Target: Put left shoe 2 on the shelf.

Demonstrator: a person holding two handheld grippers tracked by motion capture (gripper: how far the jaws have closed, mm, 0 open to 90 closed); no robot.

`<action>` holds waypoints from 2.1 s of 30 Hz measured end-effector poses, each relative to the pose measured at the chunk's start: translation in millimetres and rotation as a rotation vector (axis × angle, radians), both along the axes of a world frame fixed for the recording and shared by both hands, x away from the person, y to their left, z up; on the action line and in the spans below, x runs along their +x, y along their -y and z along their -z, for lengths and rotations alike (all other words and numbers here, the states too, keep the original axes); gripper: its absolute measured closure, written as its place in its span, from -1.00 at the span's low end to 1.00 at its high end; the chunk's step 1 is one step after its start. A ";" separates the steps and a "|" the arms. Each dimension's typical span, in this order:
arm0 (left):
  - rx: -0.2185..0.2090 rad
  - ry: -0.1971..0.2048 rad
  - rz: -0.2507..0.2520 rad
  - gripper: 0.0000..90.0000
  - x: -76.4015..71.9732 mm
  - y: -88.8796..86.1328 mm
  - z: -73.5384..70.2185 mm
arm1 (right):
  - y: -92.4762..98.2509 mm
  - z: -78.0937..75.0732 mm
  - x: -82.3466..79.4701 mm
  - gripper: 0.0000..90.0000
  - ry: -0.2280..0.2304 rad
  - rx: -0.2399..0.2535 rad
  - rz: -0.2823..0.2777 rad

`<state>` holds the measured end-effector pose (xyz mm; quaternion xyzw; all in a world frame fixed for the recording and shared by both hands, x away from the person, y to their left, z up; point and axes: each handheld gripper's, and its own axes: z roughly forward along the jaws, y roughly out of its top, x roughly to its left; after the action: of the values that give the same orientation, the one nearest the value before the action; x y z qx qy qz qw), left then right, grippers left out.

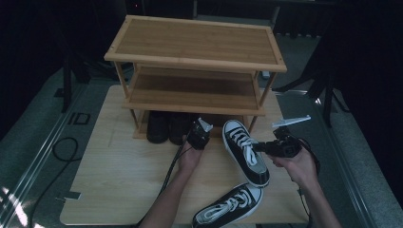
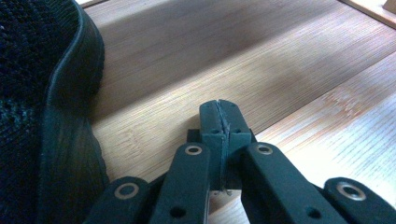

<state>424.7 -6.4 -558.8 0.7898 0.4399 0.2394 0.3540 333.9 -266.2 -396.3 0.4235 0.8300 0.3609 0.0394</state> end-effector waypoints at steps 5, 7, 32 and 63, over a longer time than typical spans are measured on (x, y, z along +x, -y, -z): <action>-0.001 0.000 0.000 1.00 0.0 0.0 0.0 | -0.9 -2.7 -2.6 0.96 0.023 -0.029 -0.037; -0.001 0.000 0.000 1.00 0.0 0.0 0.0 | -0.1 -4.3 -3.0 0.96 0.024 -0.031 -0.047; -0.009 -0.001 -0.002 1.00 0.2 -0.1 0.2 | 17.8 -34.8 3.3 0.96 0.067 0.018 -0.222; -0.005 0.000 -0.013 1.00 0.0 -0.1 -0.1 | 19.5 -72.1 8.9 0.96 0.106 0.136 -0.288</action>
<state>424.7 -6.3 -558.8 0.7861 0.4457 0.2405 0.3543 342.9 -285.8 -324.2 0.2820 0.8526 0.4400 0.0022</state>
